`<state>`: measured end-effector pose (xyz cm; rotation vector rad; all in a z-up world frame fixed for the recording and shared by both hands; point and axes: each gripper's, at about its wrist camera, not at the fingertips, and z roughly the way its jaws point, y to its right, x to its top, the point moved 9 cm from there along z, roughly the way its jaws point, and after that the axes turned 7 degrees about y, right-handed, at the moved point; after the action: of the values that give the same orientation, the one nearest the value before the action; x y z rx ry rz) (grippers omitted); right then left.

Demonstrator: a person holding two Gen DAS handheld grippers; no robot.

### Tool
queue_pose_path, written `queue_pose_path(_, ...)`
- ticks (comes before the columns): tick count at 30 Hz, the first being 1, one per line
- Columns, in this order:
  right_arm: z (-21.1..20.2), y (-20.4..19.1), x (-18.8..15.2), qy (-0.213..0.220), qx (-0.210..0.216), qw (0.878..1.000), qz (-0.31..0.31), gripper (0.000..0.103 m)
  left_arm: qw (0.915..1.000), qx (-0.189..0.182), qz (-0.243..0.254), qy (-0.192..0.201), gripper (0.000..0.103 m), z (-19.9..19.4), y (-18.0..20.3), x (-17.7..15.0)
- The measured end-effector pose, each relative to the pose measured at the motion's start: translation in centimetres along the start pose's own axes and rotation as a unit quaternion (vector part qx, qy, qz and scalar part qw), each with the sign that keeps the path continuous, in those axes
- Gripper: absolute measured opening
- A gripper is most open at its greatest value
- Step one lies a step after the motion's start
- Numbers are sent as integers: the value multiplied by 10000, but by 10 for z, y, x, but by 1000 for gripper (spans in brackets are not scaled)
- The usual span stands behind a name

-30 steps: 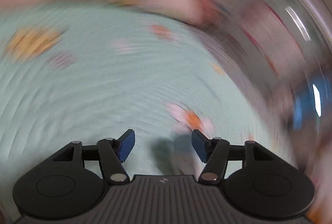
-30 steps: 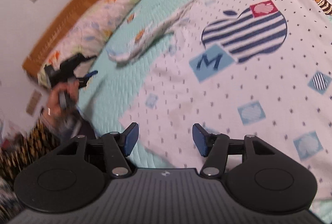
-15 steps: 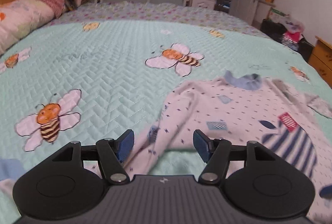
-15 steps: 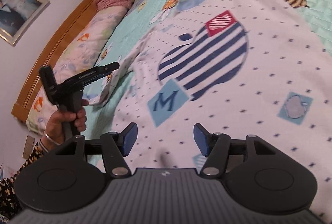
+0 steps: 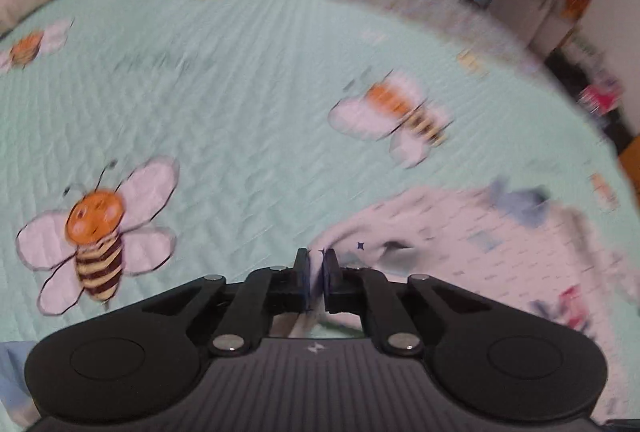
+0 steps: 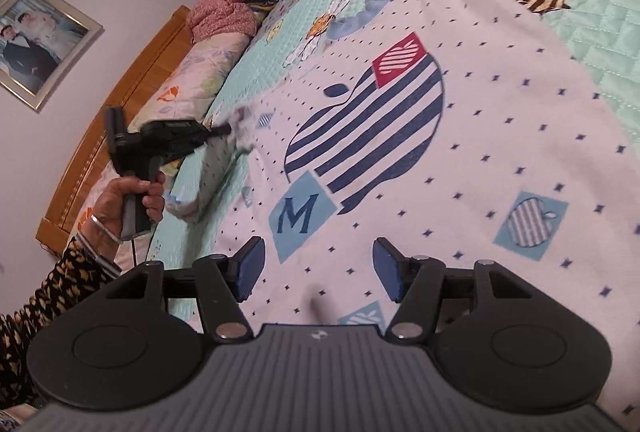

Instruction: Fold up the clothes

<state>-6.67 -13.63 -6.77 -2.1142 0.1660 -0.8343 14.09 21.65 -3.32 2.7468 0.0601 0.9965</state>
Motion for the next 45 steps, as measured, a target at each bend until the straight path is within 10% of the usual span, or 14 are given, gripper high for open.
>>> queue_pose_path(5, -9, 8, 4, 47, 38, 10000, -76, 62, 9962, 635, -530, 287, 44, -13, -22, 0)
queue_pose_path(10, -11, 13, 5, 119, 145, 9998, -12, 62, 9794, 1080, -1503, 806, 46, -38, -40, 10)
queue_pose_path(16, -11, 13, 3, 163, 170, 9997, -83, 62, 9960, -318, -490, 680, 46, -23, 48, 18)
queue_pose_path(28, -12, 16, 3, 83, 249, 9996, -60, 62, 9977, -93, 523, 432, 46, 51, 64, 31)
queue_pose_path(30, -12, 16, 3, 86, 278, 9996, -63, 62, 9960, -212, 767, 417, 44, 56, 69, 31)
queue_pose_path(32, -13, 16, 3, 88, 305, 9995, -60, 62, 9941, -386, 946, 359, 2, 57, 76, 29)
queue_pose_path(36, -15, 15, 4, 73, 332, 9994, -18, 61, 9857, 451, 1525, 552, 2, 62, 81, 31)
queue_pose_path(45, -75, 63, 53, 1083, -217, 9918, 638, 66, 9769, 1683, 745, 1086, 7, 46, 58, 44)
